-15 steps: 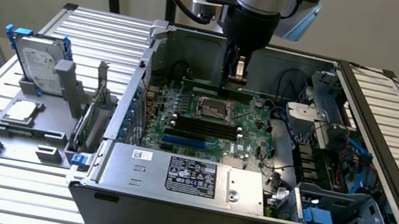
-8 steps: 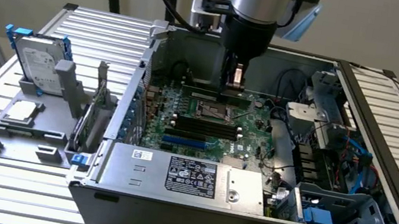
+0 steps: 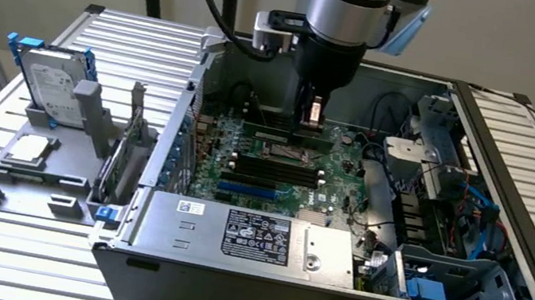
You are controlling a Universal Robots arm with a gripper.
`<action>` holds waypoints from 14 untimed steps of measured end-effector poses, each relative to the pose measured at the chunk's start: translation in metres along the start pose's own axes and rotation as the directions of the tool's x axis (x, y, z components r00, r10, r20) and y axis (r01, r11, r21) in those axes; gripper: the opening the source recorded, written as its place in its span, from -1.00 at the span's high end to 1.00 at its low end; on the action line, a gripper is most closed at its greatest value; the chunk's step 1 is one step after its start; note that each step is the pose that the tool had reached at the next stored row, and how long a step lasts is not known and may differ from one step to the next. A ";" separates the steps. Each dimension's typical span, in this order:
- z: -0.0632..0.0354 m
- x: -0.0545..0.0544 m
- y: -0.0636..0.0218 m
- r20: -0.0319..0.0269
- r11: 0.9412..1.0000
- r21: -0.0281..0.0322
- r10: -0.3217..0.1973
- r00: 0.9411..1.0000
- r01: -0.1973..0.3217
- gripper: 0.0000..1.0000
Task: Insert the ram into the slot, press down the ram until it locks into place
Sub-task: 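Insert the ram into the slot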
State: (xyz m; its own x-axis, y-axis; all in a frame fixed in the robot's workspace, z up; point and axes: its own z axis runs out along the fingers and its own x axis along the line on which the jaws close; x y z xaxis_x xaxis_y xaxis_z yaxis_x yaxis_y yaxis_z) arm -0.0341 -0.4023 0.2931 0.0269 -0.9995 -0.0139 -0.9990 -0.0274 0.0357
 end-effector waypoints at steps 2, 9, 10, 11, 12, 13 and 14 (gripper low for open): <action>0.0036 0.000 -0.0001 0.000 1.000 0.000 0.000 1.000 0.000 0.73; 0.0164 0.000 -0.0006 0.000 1.000 0.001 -0.005 1.000 0.005 0.73; 0.0182 0.000 -0.0007 0.000 1.000 0.001 -0.007 1.000 0.007 0.73; 0.0200 0.000 -0.0007 0.000 1.000 0.001 -0.009 1.000 0.009 0.73; 0.0219 0.000 -0.0008 0.000 1.000 0.001 -0.011 1.000 0.011 0.73; 0.0237 0.000 -0.0009 0.000 1.000 0.002 -0.012 1.000 0.012 0.73; 0.0255 0.000 -0.0009 -0.001 1.000 0.002 -0.014 1.000 0.014 0.73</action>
State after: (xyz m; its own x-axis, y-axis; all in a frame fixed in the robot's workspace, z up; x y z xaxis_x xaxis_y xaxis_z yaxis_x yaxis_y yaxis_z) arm -0.0340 -0.4023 0.2676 0.0405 -0.9991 -0.0138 -0.9986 -0.0410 0.0332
